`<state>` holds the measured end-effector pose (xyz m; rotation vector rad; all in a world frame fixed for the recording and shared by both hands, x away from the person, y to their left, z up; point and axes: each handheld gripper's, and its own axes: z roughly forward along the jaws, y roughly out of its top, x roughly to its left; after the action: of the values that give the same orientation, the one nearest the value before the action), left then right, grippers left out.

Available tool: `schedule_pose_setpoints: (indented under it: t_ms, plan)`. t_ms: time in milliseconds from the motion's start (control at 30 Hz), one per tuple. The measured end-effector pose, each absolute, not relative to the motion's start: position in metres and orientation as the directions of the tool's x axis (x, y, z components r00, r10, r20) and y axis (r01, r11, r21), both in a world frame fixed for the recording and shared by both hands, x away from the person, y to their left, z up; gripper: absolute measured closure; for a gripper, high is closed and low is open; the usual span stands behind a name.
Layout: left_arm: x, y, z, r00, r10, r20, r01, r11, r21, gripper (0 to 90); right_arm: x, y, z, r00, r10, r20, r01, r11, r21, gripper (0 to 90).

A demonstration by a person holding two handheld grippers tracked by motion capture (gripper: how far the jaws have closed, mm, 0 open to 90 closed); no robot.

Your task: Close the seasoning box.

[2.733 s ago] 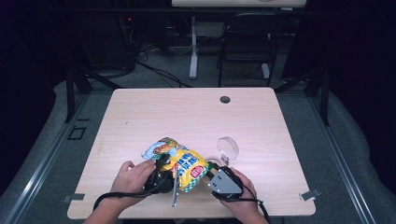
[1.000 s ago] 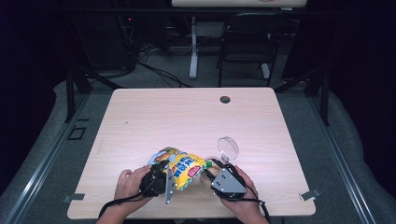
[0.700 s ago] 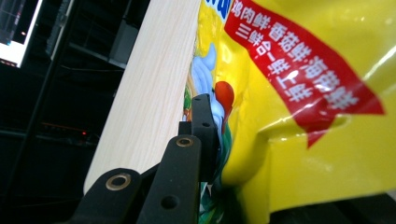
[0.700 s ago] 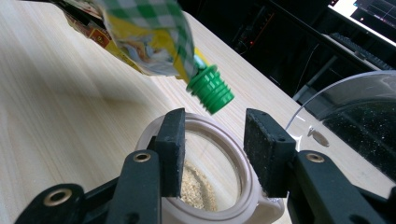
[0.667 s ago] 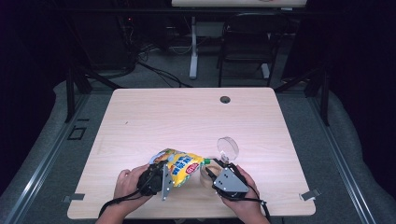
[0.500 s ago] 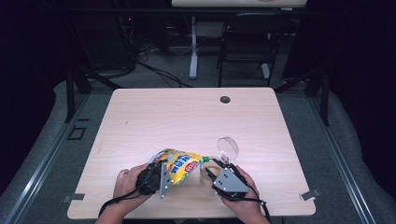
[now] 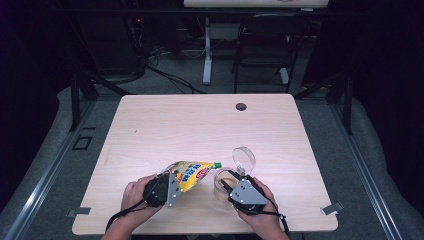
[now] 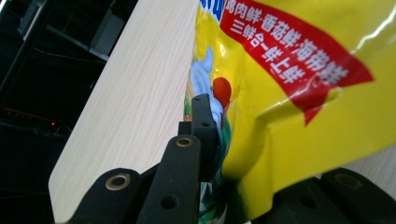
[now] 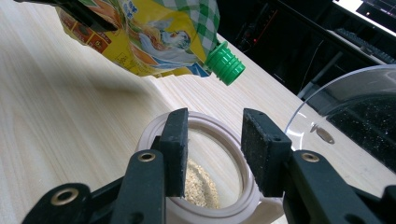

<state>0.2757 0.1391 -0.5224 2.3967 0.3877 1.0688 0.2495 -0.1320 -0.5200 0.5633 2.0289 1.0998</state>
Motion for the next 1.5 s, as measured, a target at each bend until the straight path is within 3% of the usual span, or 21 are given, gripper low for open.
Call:
schedule_pose_setpoints:
  t_ms: [833,1267,1500]
  plan:
    - [0.292,0.161,-0.525,0.699,0.568,0.435,0.190,-0.734,0.653,87.3,0.250,-0.132,-0.520,-0.634,0.668,-0.390,0.041,0.533,0.845,61.5]
    - [0.304,0.183,-0.525,0.686,0.671,0.283,0.281,-0.603,0.747,87.1,0.250,-0.133,-0.520,-0.634,0.670,-0.385,0.045,0.529,0.847,61.5]
    - [0.312,0.200,-0.529,0.666,0.729,0.154,0.349,-0.488,0.800,86.4,0.251,-0.133,-0.520,-0.637,0.674,-0.375,0.050,0.521,0.852,61.4]
